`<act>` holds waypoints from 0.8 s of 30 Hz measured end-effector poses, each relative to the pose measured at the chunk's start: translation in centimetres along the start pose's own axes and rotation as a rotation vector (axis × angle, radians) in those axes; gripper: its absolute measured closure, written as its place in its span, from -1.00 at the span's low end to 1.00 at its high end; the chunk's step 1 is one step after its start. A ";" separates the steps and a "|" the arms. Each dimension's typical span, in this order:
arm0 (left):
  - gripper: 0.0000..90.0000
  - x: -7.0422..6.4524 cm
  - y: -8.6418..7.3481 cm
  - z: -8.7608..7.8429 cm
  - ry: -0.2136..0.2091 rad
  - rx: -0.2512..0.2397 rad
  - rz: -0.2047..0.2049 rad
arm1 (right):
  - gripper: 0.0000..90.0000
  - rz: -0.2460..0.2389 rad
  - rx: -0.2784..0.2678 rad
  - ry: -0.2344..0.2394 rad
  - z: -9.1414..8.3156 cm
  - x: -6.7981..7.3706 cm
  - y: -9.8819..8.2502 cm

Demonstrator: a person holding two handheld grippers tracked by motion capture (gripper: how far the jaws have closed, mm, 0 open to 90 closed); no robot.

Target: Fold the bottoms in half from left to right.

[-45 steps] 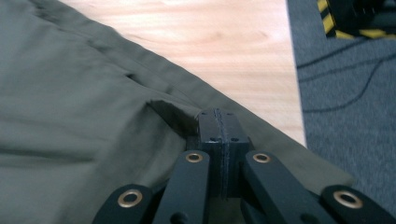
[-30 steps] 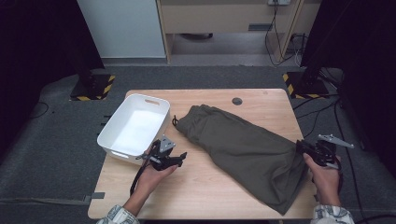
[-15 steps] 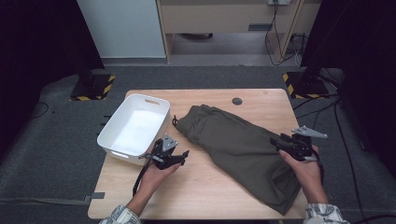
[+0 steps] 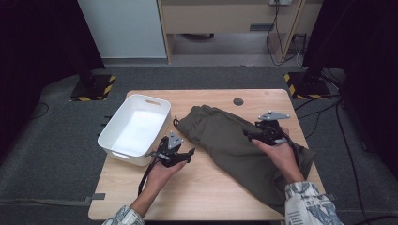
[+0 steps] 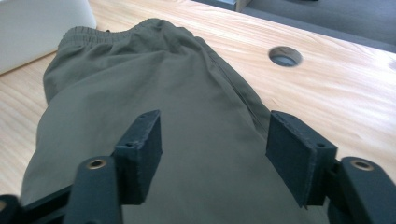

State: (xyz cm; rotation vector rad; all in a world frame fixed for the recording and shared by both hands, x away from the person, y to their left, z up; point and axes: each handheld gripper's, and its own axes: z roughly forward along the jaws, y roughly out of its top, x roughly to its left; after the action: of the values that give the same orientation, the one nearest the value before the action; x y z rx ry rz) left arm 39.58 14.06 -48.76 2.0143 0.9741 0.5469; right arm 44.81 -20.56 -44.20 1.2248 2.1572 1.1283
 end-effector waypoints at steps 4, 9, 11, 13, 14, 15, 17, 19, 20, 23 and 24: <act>-0.28 -0.6 0.3 0.6 -0.016 0.000 0.005 | -0.33 -0.020 0.032 0.009 2.9 0.4 1.4; -0.27 -1.3 0.6 1.3 -0.031 0.017 0.028 | -0.42 -0.039 0.075 0.011 5.5 0.3 2.0; -0.27 -1.8 0.9 1.9 -0.038 0.021 0.043 | -0.48 -0.044 0.109 0.012 7.6 -0.1 1.9; -0.26 -2.1 1.1 2.2 -0.044 0.023 0.050 | -0.44 -0.046 0.124 0.012 8.5 -0.2 1.8; -0.26 -2.4 1.1 2.5 -0.049 0.027 0.053 | -0.41 -0.054 0.133 0.008 9.1 -0.3 1.7; -0.25 -2.5 1.2 2.6 -0.052 0.031 0.052 | -0.37 -0.061 0.152 0.002 9.8 -0.4 1.7; -0.25 -2.6 1.2 2.9 -0.066 0.030 0.037 | -0.25 -0.065 0.163 0.000 10.2 -0.5 1.6; -0.19 -2.7 1.4 3.2 -0.079 0.026 0.027 | -0.04 -0.052 0.171 0.013 11.4 -0.9 1.2; -0.16 -2.8 1.4 3.4 -0.074 0.027 0.034 | 0.00 -0.053 0.170 0.010 11.6 -0.9 1.1; -0.13 -2.7 1.6 3.8 -0.057 0.029 0.034 | 0.05 -0.078 0.180 -0.009 12.7 -0.6 0.8; -0.12 -2.6 1.7 4.0 -0.060 0.029 0.027 | 0.06 -0.084 0.185 -0.014 13.0 -0.6 0.8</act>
State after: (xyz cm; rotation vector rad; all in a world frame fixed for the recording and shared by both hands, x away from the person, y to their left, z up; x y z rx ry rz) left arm 41.37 9.43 -49.78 2.0602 0.9251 0.4870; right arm 54.26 -15.04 -51.21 1.2012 2.3216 0.8997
